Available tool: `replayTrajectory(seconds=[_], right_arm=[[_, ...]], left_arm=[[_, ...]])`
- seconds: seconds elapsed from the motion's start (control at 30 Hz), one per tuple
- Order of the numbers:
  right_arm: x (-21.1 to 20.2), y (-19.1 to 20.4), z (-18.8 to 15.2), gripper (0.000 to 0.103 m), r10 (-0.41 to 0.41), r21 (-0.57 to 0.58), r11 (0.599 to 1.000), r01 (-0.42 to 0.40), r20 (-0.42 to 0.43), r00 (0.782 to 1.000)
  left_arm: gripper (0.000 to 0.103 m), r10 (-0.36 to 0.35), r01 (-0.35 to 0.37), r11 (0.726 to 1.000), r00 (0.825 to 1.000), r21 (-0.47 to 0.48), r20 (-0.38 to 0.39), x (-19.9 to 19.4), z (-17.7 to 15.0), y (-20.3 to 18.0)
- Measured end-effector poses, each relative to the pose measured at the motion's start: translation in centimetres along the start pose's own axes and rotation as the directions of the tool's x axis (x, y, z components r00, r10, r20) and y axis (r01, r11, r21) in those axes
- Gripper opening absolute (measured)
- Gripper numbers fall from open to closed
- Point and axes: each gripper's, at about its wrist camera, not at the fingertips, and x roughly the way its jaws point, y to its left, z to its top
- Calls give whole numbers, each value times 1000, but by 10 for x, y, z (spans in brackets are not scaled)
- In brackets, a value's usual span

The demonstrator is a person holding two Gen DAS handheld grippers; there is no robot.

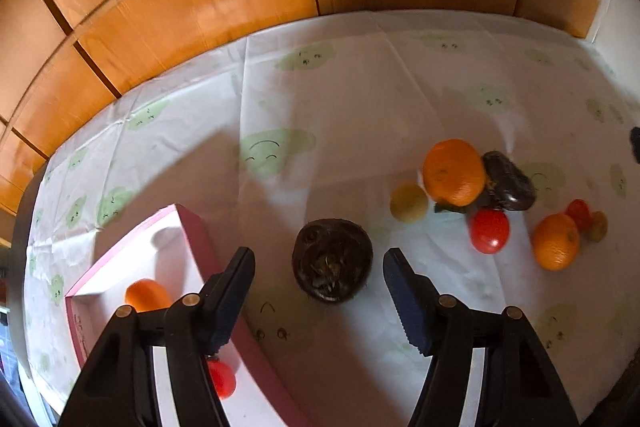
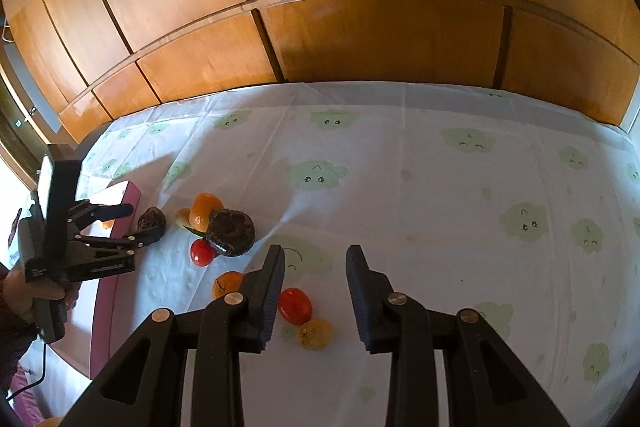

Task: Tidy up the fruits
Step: 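Grasp the dark brown round fruit with the left gripper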

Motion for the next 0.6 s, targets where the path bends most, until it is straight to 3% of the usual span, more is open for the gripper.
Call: replayTrajectory(seconds=[0.1,0.17,0.37,0.6], right_arm=[[0,-1,0,32,-2,7,1000,2,-1,1000],[1,-2,1,32,-7,7,1000,7,-1,1000],[0,-8,1,32,-26,27,999,26,9,1000],[7,-19,0,32,27,97,995,-24,-32,999]], left_arm=[[63,-8,9,1000,1000,15,-16,7,1,-4],[45,-7,9,999,999,43,-35,12,-1,-11],[43,-15,15,1000,1000,21,26,-10,-14,-20],[43,-110,112,994,987,-14,120,-65,-61,-59]])
